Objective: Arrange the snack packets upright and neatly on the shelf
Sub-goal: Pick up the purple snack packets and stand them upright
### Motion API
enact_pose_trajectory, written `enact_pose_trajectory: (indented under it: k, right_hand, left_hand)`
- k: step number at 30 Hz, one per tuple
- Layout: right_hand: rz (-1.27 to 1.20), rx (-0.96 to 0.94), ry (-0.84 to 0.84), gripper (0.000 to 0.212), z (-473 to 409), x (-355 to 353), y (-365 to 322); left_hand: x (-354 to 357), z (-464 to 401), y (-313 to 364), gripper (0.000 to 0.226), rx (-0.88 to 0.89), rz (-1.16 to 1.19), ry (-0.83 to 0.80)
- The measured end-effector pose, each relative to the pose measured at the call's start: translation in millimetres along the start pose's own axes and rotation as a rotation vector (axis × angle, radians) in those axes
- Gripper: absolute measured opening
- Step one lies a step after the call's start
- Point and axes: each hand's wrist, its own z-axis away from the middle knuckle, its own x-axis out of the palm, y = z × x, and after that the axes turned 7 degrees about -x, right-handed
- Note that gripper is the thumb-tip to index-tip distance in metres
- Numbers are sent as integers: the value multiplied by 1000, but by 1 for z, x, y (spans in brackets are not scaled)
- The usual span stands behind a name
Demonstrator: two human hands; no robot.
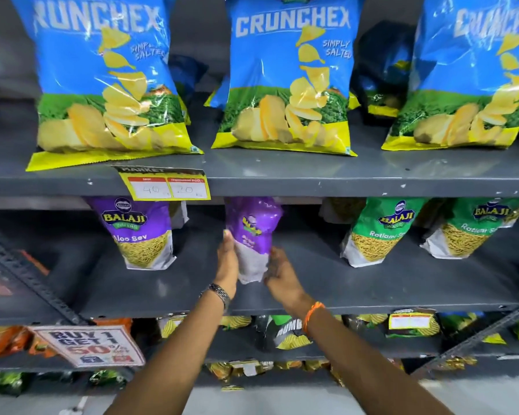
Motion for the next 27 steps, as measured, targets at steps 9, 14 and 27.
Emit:
enact_pose_trajectory:
  k: [9, 14, 27]
  right_hand:
    - [-173, 114, 225, 35, -33, -21, -13]
    - [55, 118, 20, 74, -67, -31, -14]
    - [44, 90, 24, 62, -58, -30, 28]
  left_hand:
    - [-31, -13, 25, 61, 168, 97, 100]
    - [2, 36, -42, 57, 209, 68, 180]
    - [-57, -29, -18, 102, 314, -427, 24]
